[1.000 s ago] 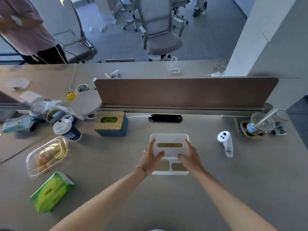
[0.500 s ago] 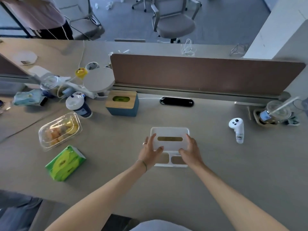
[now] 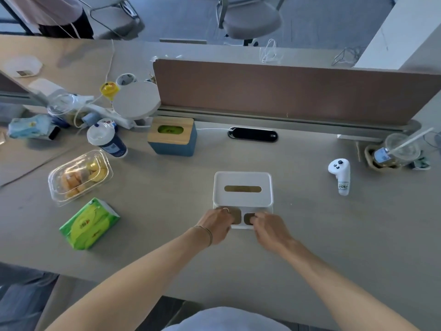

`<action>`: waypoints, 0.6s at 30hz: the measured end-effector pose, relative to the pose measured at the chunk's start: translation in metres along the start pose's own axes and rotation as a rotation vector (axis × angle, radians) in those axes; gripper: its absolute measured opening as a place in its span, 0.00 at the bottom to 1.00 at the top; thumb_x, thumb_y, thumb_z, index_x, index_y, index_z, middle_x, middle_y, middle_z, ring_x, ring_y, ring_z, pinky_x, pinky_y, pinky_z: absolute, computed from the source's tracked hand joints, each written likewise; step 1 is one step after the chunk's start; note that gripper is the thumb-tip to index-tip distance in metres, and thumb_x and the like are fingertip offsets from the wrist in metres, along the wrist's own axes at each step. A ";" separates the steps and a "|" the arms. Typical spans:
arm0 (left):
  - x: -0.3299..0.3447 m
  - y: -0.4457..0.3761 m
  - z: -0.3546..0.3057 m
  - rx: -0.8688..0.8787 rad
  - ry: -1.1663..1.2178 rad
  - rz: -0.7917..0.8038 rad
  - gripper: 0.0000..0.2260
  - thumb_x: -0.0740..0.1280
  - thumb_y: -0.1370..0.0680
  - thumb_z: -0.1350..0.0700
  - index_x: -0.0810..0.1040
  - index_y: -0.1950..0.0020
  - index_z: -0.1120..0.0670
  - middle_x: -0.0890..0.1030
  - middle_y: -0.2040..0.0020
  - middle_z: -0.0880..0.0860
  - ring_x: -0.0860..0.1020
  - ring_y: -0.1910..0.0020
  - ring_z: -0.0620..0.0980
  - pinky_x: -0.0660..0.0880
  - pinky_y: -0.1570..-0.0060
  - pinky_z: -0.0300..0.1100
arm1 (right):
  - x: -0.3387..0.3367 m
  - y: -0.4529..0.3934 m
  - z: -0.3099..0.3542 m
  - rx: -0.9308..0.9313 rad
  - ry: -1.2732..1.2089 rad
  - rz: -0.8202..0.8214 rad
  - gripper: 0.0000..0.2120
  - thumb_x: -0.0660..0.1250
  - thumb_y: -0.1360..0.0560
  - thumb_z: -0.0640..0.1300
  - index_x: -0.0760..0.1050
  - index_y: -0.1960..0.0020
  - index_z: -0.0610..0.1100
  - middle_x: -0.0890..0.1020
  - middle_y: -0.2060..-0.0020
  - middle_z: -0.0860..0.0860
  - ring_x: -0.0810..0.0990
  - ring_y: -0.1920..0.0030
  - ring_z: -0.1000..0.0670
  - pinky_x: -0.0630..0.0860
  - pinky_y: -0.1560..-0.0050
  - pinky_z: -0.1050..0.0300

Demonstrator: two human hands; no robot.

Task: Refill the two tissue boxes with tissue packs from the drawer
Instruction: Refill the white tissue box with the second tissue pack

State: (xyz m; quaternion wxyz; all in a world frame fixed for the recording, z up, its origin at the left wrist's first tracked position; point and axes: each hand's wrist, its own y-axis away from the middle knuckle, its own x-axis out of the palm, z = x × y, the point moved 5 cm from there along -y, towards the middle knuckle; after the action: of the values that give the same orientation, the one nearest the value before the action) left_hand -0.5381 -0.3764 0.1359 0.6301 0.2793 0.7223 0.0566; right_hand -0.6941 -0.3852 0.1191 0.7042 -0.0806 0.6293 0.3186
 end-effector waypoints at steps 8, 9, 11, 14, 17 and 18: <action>-0.001 -0.002 -0.004 -0.028 -0.083 -0.047 0.08 0.62 0.22 0.64 0.78 0.48 0.57 0.81 0.48 0.55 0.80 0.51 0.58 0.69 0.60 0.45 | 0.000 0.003 0.005 -0.007 0.039 -0.091 0.21 0.75 0.51 0.32 0.79 0.60 0.46 0.79 0.66 0.51 0.80 0.68 0.48 0.59 0.73 0.61; -0.001 -0.002 -0.004 -0.035 -0.081 -0.053 0.08 0.62 0.22 0.64 0.78 0.47 0.57 0.81 0.48 0.55 0.80 0.51 0.57 0.69 0.60 0.45 | 0.001 0.003 0.006 -0.008 0.038 -0.086 0.22 0.75 0.52 0.31 0.79 0.60 0.45 0.79 0.66 0.51 0.80 0.68 0.47 0.59 0.74 0.61; -0.003 -0.001 -0.005 -0.038 -0.074 -0.071 0.09 0.62 0.23 0.64 0.77 0.46 0.56 0.81 0.49 0.54 0.80 0.51 0.56 0.69 0.61 0.45 | 0.001 0.003 0.007 -0.020 0.049 -0.088 0.23 0.75 0.53 0.30 0.78 0.60 0.44 0.78 0.66 0.50 0.79 0.70 0.47 0.58 0.75 0.61; -0.006 0.000 -0.006 -0.023 -0.017 -0.097 0.12 0.61 0.26 0.66 0.74 0.48 0.52 0.81 0.52 0.51 0.79 0.53 0.55 0.67 0.63 0.43 | -0.003 0.004 0.009 -0.041 0.065 -0.101 0.24 0.73 0.51 0.29 0.77 0.58 0.44 0.76 0.64 0.49 0.77 0.71 0.47 0.57 0.75 0.60; -0.008 -0.002 -0.005 0.010 0.031 -0.092 0.05 0.63 0.24 0.60 0.73 0.52 0.51 0.81 0.52 0.50 0.79 0.53 0.55 0.67 0.62 0.42 | -0.007 0.004 0.007 -0.045 0.047 -0.107 0.22 0.73 0.46 0.30 0.75 0.55 0.44 0.74 0.61 0.48 0.76 0.72 0.46 0.58 0.77 0.59; -0.010 -0.001 -0.004 0.033 0.045 -0.100 0.01 0.64 0.23 0.57 0.73 0.52 0.52 0.80 0.52 0.50 0.79 0.53 0.55 0.68 0.61 0.43 | -0.009 0.004 0.006 -0.049 0.022 -0.112 0.21 0.74 0.43 0.32 0.75 0.54 0.44 0.74 0.61 0.49 0.77 0.72 0.46 0.59 0.76 0.59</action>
State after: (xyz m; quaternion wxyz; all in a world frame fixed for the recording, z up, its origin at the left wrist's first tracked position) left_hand -0.5416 -0.3811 0.1445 0.6110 0.2521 0.7502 0.0193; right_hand -0.6913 -0.3817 0.1302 0.7118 -0.1363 0.6235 0.2933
